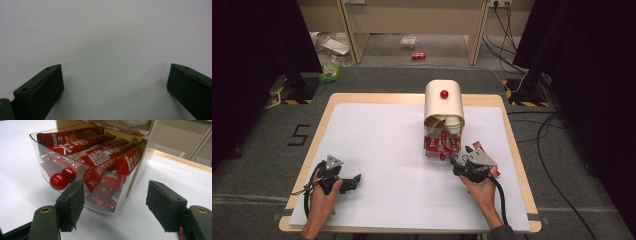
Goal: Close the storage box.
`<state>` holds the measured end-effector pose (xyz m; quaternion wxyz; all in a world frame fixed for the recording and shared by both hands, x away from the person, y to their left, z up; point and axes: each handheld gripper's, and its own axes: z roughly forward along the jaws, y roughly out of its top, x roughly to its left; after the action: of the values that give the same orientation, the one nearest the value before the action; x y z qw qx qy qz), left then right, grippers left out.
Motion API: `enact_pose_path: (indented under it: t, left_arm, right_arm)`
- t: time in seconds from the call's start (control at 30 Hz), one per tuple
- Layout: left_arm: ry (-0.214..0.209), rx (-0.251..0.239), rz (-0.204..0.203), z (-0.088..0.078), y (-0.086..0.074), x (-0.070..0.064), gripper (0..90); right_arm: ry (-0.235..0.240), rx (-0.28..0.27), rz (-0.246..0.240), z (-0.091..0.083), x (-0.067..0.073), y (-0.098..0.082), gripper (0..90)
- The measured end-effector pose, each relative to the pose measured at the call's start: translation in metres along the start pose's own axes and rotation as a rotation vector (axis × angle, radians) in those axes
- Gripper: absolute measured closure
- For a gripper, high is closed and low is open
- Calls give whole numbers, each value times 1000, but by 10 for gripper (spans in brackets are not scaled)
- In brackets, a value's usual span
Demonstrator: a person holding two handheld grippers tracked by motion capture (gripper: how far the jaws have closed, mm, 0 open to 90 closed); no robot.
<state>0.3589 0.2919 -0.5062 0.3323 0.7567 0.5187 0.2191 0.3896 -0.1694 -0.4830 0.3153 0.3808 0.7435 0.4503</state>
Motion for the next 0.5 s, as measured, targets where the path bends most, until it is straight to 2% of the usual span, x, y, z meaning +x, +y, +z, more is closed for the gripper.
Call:
enact_pose_path:
  t: [0.13,0.5]
  left_arm:
    - [0,1,0,0,0,0,3]
    - [0,0,0,0,0,0,3]
  right_arm:
    - [-3,-4,17,3,-2,0,310]
    - [-20,7,18,11,-7,4,305]
